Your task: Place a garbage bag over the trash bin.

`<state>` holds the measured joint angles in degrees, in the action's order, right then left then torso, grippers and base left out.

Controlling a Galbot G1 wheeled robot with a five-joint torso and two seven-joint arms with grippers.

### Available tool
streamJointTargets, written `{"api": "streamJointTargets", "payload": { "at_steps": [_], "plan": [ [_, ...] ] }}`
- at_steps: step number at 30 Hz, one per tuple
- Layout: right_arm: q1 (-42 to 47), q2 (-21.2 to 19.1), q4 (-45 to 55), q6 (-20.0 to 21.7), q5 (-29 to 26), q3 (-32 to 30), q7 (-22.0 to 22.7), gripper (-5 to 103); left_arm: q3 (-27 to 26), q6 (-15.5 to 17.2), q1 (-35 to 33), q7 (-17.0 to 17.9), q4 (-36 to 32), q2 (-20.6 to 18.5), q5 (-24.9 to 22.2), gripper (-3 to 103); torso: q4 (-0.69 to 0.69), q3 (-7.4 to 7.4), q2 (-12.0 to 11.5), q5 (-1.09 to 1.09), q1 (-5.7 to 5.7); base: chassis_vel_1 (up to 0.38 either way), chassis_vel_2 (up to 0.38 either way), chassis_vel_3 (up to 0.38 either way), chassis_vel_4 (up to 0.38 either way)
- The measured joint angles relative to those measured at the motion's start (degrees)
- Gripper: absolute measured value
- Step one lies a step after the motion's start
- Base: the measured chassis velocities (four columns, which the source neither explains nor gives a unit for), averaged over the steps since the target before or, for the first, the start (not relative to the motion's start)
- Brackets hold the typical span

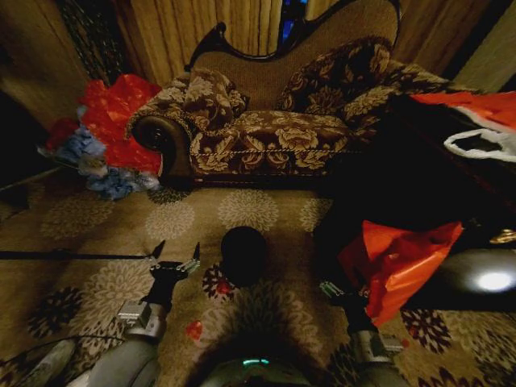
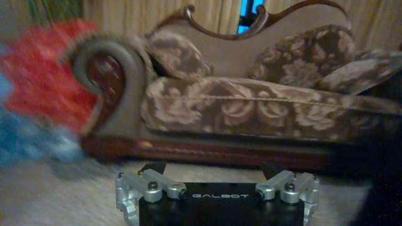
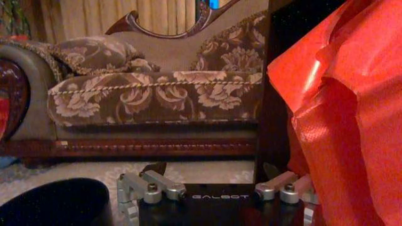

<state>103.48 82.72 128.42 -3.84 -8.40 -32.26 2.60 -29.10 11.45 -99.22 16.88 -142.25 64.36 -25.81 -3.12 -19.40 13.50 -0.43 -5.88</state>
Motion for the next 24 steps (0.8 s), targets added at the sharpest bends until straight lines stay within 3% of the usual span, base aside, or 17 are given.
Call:
{"api": "streamJointTargets", "payload": {
  "at_steps": [6,8,9,11,14,17,19,20,22,24],
  "plan": [
    [-0.8,0.3,-0.7,0.0,0.4,0.5,0.0,100,2.0,1.9,3.3,0.9,0.1,-4.0,-4.6,100,0.01,0.0,0.0,0.0,0.0,0.0,0.0,0.0,0.0],
    [-0.8,0.4,-1.5,-0.1,1.0,0.7,0.0,100,3.1,1.9,5.8,1.5,0.2,-6.5,-10.4,100,0.0,0.0,0.0,0.0,0.0,0.0,0.0,0.0,0.0],
    [-0.8,0.4,-1.5,-0.1,1.0,0.7,0.0,100,3.1,1.9,5.8,1.5,0.2,-6.5,-10.4,100,0.0,0.0,0.0,0.0,0.0,0.0,0.0,0.0,0.0],
    [-0.8,0.5,-1.8,-0.2,1.3,0.9,0.0,100,4.0,2.0,7.4,2.4,0.1,-7.7,-15.2,100,-0.02,0.0,0.0,0.0,0.0,0.0,0.0,0.0,0.0],
    [-0.8,0.5,-1.9,-0.2,1.3,1.0,0.0,100,4.1,2.2,7.7,2.7,-0.2,-8.4,-16.6,100,0.0,0.0,0.0,0.0,0.0,0.0,0.0,0.0,0.0],
    [-1.3,0.5,-2.1,-0.1,1.3,1.1,0.0,100,3.9,2.3,7.0,2.9,-0.3,-8.6,-15.6,100,0.0,0.0,0.0,0.0,0.0,0.0,0.0,0.0,0.0],
    [-1.5,0.8,-2.2,-0.1,1.3,1.2,0.0,100,3.0,3.8,6.1,4.3,-0.4,-8.4,-10.2,100,0.0,0.0,0.0,0.01,0.0,0.0,0.0,0.0,0.0],
    [-1.5,0.8,-2.2,-0.1,1.3,1.2,0.0,100,3.0,3.8,6.1,4.3,-0.4,-8.4,-10.2,100,0.0,0.0,0.0,0.01,0.0,0.0,0.0,0.0,0.0],
    [-1.5,0.9,-2.1,-0.1,1.3,1.2,0.0,100,1.9,3.8,5.1,4.2,-0.1,-8.0,-4.6,100,0.0,0.0,0.0,0.0,0.0,0.0,0.0,0.0,0.0],
    [-1.4,0.8,-1.7,-0.1,1.0,0.9,0.1,100,-0.3,2.6,2.9,2.8,0.4,-6.7,4.6,100,0.01,0.0,0.0,0.0,0.0,0.0,0.0,0.0,0.0]
  ]
}}
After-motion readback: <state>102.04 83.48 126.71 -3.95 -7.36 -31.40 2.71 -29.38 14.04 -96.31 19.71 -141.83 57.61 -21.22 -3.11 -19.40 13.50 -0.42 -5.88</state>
